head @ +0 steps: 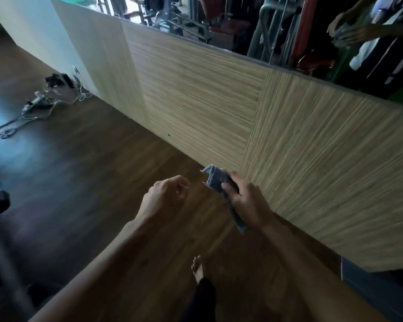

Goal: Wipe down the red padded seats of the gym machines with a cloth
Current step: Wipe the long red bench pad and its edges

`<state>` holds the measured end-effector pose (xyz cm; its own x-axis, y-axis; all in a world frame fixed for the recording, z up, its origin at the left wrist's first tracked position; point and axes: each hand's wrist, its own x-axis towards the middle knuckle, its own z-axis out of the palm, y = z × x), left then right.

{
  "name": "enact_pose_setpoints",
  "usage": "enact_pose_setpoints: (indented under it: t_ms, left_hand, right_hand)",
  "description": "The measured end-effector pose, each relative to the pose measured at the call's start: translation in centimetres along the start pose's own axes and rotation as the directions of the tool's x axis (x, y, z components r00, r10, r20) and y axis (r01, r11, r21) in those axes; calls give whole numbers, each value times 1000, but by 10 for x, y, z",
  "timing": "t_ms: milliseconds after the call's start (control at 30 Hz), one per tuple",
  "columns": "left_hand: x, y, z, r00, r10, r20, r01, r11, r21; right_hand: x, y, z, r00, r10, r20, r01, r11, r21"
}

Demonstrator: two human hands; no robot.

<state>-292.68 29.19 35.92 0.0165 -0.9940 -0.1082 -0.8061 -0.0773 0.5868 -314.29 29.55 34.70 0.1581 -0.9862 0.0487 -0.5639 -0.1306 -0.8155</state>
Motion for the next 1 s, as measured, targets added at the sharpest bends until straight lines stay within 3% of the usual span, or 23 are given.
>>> enact_pose_setpoints:
  t_ms: [567,800,1000]
  left_hand:
    - [364,-13,-72,998,-15,-64,11,998,-60]
    - [492,-54,-115,959,-211,-187,197,976,-90]
    - [553,-110,-177,839,-442,-316,416,897,-150]
  right_hand:
    - [391,11,1,996,-69,58,70,997,-19]
    - [571,-6,45,953,-175,249,174,984,26]
    - [698,-63,111,831,-333,446,321,941,105]
